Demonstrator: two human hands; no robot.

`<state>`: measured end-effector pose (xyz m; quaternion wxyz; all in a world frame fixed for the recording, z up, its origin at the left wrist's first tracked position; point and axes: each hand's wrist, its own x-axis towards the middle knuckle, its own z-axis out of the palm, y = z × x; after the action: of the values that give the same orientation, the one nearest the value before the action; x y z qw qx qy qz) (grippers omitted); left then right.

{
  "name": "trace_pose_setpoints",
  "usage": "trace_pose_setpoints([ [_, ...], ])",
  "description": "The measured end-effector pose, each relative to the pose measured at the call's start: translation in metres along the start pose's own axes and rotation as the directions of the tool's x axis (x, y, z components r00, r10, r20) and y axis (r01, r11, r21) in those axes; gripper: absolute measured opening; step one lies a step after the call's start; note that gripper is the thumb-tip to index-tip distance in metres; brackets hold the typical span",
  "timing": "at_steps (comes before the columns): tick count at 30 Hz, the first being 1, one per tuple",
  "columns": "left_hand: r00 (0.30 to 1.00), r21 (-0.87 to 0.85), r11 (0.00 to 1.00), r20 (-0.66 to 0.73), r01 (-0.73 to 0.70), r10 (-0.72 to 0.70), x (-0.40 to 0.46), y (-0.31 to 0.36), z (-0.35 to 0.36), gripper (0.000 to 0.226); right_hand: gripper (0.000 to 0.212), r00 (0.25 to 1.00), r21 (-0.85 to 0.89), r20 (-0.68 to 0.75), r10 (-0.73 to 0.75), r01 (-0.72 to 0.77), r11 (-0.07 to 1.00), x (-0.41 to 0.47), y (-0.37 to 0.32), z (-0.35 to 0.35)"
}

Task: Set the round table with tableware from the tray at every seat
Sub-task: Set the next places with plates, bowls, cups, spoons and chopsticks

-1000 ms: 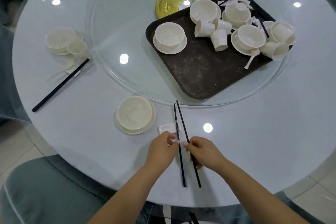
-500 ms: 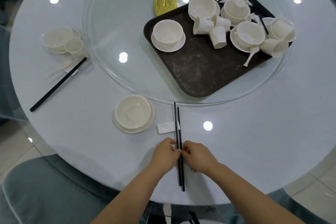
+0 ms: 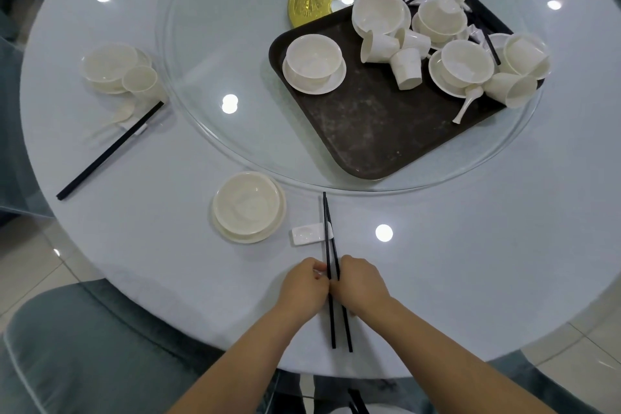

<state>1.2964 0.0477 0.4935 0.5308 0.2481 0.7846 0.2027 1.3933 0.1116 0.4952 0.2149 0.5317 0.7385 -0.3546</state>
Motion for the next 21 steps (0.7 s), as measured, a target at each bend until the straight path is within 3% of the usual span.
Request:
trace_pose_setpoints([
  [6, 0.999, -0.059, 0.998, 0.028, 0.024, -0.022, 0.003, 0.001, -0.003, 0.026, 0.026, 0.998, 0.064, -0.026, 0.053, -0.051, 0.997, -0.002, 0.008, -0.003],
  [10, 0.999, -0.046, 0.999, 0.031, 0.02, -0.018, 0.004, 0.001, -0.003, 0.026, 0.023, 0.999, 0.153, -0.037, 0.025, -0.019, 0.988, -0.008, 0.011, -0.003],
  [21, 0.999, -0.065, 0.997, 0.027, 0.034, -0.032, 0.0, 0.002, -0.004, 0.02, 0.011, 0.994, 0.126, 0.093, -0.06, 0.048, 0.991, -0.009, -0.003, -0.009],
])
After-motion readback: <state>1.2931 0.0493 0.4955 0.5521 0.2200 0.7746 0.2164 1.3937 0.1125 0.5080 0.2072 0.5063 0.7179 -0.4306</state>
